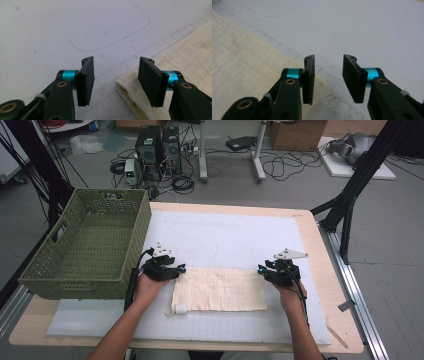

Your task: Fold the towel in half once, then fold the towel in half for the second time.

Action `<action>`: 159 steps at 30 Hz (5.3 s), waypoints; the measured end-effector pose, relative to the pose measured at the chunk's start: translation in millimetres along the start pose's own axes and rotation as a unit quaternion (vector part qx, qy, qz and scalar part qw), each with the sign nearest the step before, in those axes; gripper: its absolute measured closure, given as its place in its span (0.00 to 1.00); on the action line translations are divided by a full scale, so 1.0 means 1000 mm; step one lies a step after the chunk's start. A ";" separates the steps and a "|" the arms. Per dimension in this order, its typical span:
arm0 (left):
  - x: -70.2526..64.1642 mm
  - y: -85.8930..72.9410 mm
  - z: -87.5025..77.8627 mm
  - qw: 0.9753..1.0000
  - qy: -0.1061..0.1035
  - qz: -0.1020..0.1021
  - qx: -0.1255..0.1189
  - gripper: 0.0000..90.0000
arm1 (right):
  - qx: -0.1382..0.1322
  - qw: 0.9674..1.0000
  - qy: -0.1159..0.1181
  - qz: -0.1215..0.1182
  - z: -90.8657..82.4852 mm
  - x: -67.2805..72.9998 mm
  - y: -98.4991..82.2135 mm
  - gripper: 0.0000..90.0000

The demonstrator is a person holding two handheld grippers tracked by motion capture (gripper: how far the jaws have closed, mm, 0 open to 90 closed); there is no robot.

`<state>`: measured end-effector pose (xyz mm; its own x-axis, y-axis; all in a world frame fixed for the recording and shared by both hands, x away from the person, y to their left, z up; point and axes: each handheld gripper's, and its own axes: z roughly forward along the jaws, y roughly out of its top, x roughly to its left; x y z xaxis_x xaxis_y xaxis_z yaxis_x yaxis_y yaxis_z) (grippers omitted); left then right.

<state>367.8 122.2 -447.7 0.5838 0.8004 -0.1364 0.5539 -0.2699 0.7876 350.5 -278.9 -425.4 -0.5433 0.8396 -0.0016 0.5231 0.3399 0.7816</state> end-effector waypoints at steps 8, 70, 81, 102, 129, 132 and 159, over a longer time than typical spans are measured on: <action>0.001 -0.002 0.000 0.999 -0.033 0.016 0.010 0.93 | 0.043 0.998 0.050 0.010 0.018 -0.003 -0.010 0.84; -0.016 -0.010 -0.055 0.985 -0.065 0.011 -0.159 0.19 | -0.078 0.997 -0.004 -0.004 -0.063 0.012 -0.033 0.12; -0.015 -0.011 -0.055 0.983 -0.076 0.014 -0.165 0.19 | -0.113 0.993 -0.020 0.000 -0.070 0.005 -0.033 0.12; -0.012 -0.011 -0.054 0.986 -0.068 0.011 -0.155 0.19 | -0.098 0.995 -0.021 -0.002 -0.066 0.007 -0.031 0.12; 0.009 0.014 -0.007 0.997 -0.031 -0.030 -0.072 0.46 | -0.082 0.997 0.009 0.003 -0.059 0.010 -0.034 0.12; 0.012 0.011 0.002 0.998 -0.022 -0.021 -0.051 0.50 | -0.083 0.996 0.012 0.009 -0.059 0.008 -0.035 0.12; 0.006 0.005 0.012 0.999 -0.017 0.039 -0.003 0.92 | -0.046 0.999 0.023 0.011 -0.046 0.006 -0.032 0.12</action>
<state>381.5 119.6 -451.5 0.6455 0.7580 -0.0942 0.5017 -0.3278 0.8005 300.3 -304.4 -421.6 -0.5628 0.8254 0.0438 0.4743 0.2791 0.8349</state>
